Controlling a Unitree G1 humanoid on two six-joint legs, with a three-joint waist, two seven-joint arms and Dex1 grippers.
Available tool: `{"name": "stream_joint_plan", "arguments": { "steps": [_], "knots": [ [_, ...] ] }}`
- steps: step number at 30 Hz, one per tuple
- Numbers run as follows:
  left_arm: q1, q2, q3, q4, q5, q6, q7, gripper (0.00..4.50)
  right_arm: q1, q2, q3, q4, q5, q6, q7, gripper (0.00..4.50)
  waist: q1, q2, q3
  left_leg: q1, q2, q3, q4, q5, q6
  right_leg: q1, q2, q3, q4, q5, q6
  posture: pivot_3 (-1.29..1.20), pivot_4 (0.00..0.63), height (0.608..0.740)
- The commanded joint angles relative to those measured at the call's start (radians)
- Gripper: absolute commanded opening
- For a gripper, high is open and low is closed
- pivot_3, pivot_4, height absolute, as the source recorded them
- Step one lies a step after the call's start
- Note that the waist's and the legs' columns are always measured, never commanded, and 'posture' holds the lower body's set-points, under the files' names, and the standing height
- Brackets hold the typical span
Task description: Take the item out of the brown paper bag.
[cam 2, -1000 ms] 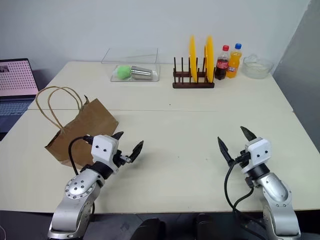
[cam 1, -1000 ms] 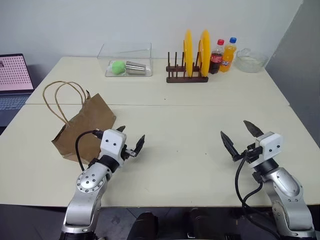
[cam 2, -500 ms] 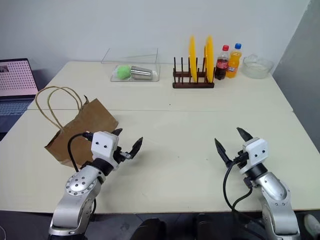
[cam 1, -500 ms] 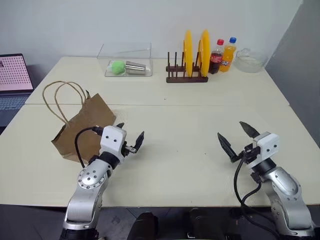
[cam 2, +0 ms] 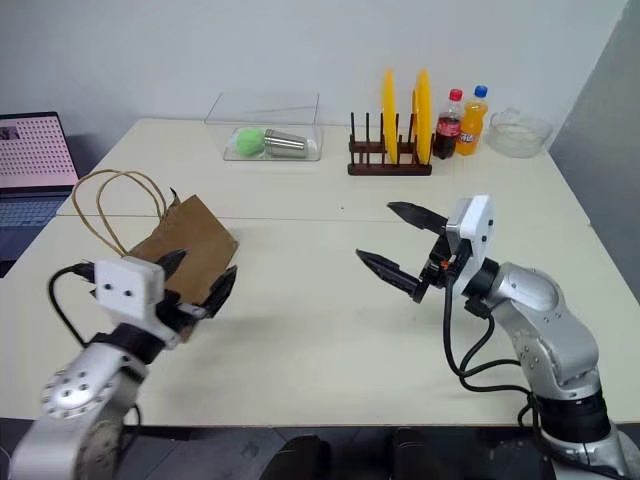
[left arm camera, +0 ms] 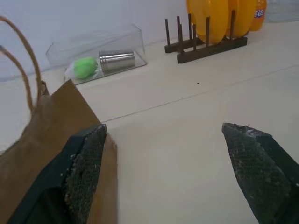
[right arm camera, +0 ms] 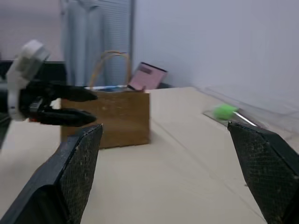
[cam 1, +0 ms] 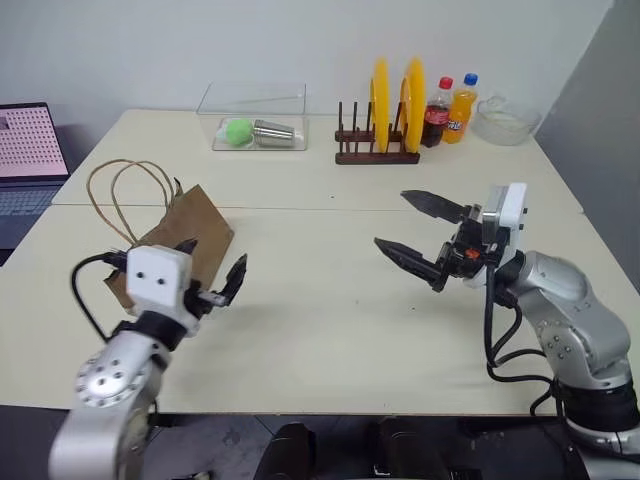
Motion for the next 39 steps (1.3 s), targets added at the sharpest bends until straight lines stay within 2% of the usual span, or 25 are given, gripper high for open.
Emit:
{"name": "stream_joint_plan", "arguments": {
  "steps": [1,4,7,14,20,30,33,39],
  "knots": [
    [-0.052,0.137,0.232,-0.004,-0.247,0.173,-0.058,4.15,-0.056,-0.012,0.004,0.027,0.042,0.029,0.059,4.5,-0.001,-0.001,0.001,0.0,0.0,-0.001,0.0,0.0,0.0,0.0,0.0,-0.001,0.0,0.0,0.0,0.0,0.15,0.74],
    [-0.093,0.339,0.374,0.166,-0.346,0.312,-0.157,4.15,-0.092,-0.01,0.037,0.077,0.016,0.017,0.113,4.5,-0.003,-0.001,0.002,0.0,0.0,-0.001,0.0,0.0,0.0,0.0,0.0,-0.001,0.001,0.0,0.0,0.0,0.15,0.74],
    [-0.083,0.444,0.4,0.272,-0.367,0.372,-0.207,4.15,-0.111,-0.014,0.05,0.093,0.008,0.013,0.14,4.5,-0.006,0.003,0.004,0.0,0.0,-0.002,-0.001,0.0,0.0,-0.001,0.001,-0.002,0.001,-0.001,-0.001,0.0,0.15,0.74],
    [-0.124,0.546,0.327,0.442,-0.365,0.429,-0.266,4.15,-0.115,-0.032,0.037,0.039,0.02,0.049,0.137,4.5,-0.001,0.003,0.005,-0.003,0.0,-0.002,-0.001,0.0,0.0,-0.001,-0.001,-0.002,-0.004,0.0,-0.001,0.0,0.15,0.74],
    [-0.278,0.626,0.154,0.624,-0.309,0.398,-0.303,4.15,-0.115,-0.063,0.026,-0.013,0.051,0.091,0.146,4.5,-0.001,0.004,0.006,-0.003,0.0,-0.002,-0.001,0.0,-0.001,-0.002,-0.001,-0.002,-0.004,0.0,-0.001,0.0,0.15,0.74],
    [-0.433,0.671,-0.02,0.765,-0.242,0.393,-0.379,4.15,-0.15,-0.12,0.048,-0.039,0.075,0.116,0.228,4.5,-0.002,0.004,0.006,-0.006,0.0,-0.001,-0.002,-0.001,-0.001,-0.005,-0.001,-0.001,-0.004,0.0,-0.001,0.0,0.15,0.74],
    [-0.458,0.667,-0.047,0.783,-0.22,0.388,-0.387,3.58,-0.157,-0.125,0.049,-0.035,0.077,0.116,0.241,4.5,-0.002,0.004,0.006,-0.006,0.0,-0.001,-0.002,-0.001,-0.001,-0.005,-0.001,-0.001,-0.004,0.0,-0.001,0.0,0.15,0.74],
    [-0.482,0.671,-0.074,0.815,-0.189,0.375,-0.419,1.64,-0.152,-0.133,0.05,-0.044,0.08,0.121,0.257,4.5,-0.002,0.004,0.006,-0.006,0.0,-0.001,-0.002,-0.001,-0.001,-0.005,-0.001,-0.001,-0.004,0.0,-0.001,0.0,0.15,0.74]
  ]
}}
